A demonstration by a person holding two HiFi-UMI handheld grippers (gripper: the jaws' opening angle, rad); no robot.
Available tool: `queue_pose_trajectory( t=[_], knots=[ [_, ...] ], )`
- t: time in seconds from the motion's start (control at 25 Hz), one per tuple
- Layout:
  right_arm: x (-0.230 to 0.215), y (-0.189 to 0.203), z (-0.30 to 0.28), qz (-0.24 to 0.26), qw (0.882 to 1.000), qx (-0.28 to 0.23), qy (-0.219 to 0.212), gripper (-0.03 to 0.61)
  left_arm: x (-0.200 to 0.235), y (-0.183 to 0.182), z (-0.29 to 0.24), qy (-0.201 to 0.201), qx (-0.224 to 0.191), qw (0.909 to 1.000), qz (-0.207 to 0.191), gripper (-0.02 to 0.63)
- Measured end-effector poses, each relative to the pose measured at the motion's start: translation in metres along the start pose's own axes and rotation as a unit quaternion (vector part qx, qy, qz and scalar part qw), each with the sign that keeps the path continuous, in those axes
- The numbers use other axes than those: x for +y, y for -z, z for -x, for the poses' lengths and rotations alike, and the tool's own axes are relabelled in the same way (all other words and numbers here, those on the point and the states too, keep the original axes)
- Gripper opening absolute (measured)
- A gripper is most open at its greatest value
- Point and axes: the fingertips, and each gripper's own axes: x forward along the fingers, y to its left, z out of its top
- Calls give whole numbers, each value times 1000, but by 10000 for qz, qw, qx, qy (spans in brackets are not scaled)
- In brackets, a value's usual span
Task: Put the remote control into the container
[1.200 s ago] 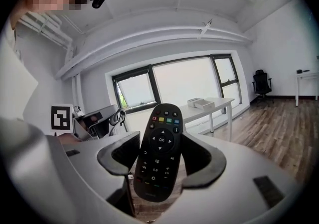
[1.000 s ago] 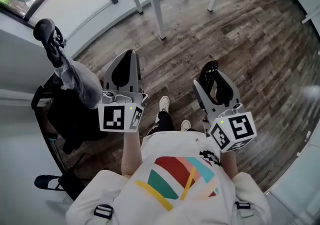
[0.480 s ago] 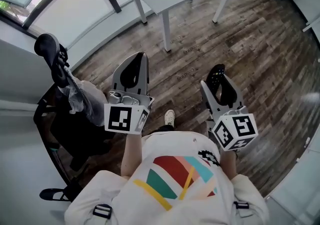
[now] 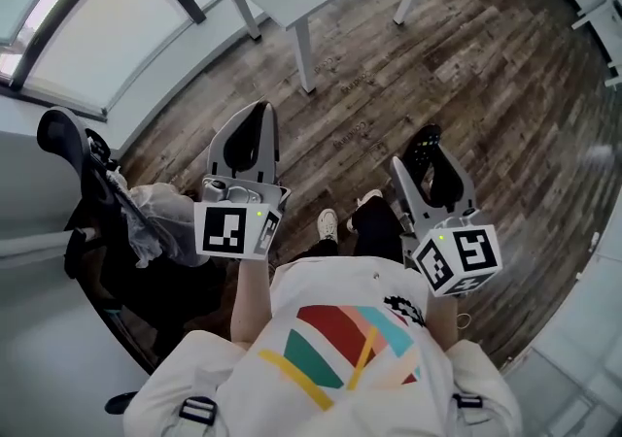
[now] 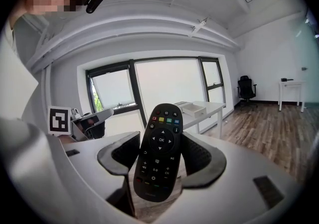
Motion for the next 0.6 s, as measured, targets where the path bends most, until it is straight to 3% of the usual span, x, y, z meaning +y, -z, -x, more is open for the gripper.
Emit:
queue_pose_trajectory(
  t=[0.2, 0.4, 0.6],
  knots=[
    [-28, -10, -44, -11, 10000, -35, -15, 261, 4, 5, -50, 81, -85, 9999, -58, 6],
    [-57, -38, -101, -554, 9979, -97, -308, 261, 18, 5, -108, 69, 51, 9998, -153, 6],
    [-84, -77, -154, -43, 9996, -102, -259, 261, 47, -1, -165, -119, -30, 9996, -268, 6]
  ],
)
